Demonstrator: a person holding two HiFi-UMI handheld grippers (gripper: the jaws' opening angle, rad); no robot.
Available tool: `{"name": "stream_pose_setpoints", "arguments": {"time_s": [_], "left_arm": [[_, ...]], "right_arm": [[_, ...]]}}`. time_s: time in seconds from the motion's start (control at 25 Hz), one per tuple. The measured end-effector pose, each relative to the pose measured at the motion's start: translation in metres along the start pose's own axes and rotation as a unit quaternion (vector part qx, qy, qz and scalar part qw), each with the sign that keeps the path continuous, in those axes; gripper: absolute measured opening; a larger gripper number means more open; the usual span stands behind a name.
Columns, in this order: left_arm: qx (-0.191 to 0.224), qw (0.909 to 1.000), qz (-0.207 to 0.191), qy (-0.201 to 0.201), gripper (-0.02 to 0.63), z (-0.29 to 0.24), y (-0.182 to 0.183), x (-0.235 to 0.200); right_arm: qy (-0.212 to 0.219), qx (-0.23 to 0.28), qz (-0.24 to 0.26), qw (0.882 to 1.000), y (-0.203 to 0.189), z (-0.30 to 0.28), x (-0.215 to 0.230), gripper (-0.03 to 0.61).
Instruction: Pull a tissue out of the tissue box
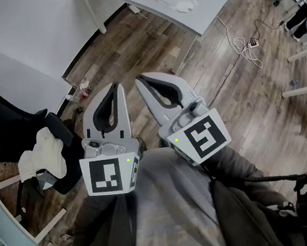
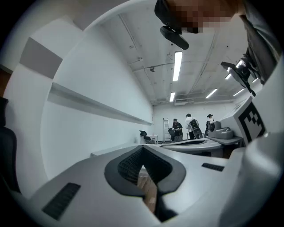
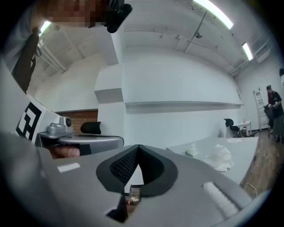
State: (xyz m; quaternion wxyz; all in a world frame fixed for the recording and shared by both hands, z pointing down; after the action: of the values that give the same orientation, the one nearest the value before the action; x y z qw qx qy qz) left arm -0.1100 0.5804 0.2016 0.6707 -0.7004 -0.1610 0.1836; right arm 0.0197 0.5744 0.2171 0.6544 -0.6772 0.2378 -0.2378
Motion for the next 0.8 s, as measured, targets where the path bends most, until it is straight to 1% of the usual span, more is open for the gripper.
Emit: {"name": "stream_pose_setpoints", "arguments": {"time_s": [0.2, 0.28, 0.4, 0.52, 0.6, 0.72, 0.8], "left_arm": [[0.000, 1.0000, -0.003, 0.005, -0.003, -0.012, -0.002, 0.013], [0.000, 1.0000, -0.004, 0.008, -0.003, -0.017, -0.003, 0.019], [-0.003, 0.9998, -0.004, 0.018, -0.003, -0.023, -0.006, 0.026], [-0.008, 0.9994, -0.003, 0.034, -0.003, -0.024, -0.012, 0.030], [-0.011, 0.9987, -0.002, 0.050, -0.003, -0.023, -0.015, 0.024], [-0.012, 0.9969, 0.006, 0.078, -0.003, -0.026, -0.018, 0.003], [-0.011, 0.9959, 0.011, 0.089, -0.003, -0.033, -0.020, -0.013]], "right_arm": [[-0.001, 0.000, -0.003, 1.000, 0.000, 0.006, 0.017, 0.002], [0.005, 0.002, -0.002, 1.000, -0.001, 0.009, 0.024, 0.002], [0.018, 0.008, -0.006, 1.000, -0.004, 0.011, 0.035, 0.003], [0.024, -0.004, -0.011, 1.000, -0.009, 0.012, 0.042, 0.003], [0.025, -0.014, -0.010, 1.000, -0.013, 0.009, 0.046, 0.003], [0.026, -0.014, -0.011, 0.999, -0.019, -0.005, 0.048, 0.003], [0.032, -0.009, -0.011, 0.999, -0.021, -0.019, 0.051, 0.003]]}}
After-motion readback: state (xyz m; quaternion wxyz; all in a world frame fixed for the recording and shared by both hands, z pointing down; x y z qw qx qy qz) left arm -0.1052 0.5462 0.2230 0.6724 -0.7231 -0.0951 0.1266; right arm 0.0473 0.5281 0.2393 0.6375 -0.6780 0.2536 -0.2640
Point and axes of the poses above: the fingertips, and each gripper's own axes: z backward along the fingers, x to its right, y out of its top, the point moved 8 cm from there along z, backward along the fingers, and after that the axes turned 3 degrees about z, right-handed, at the moved point
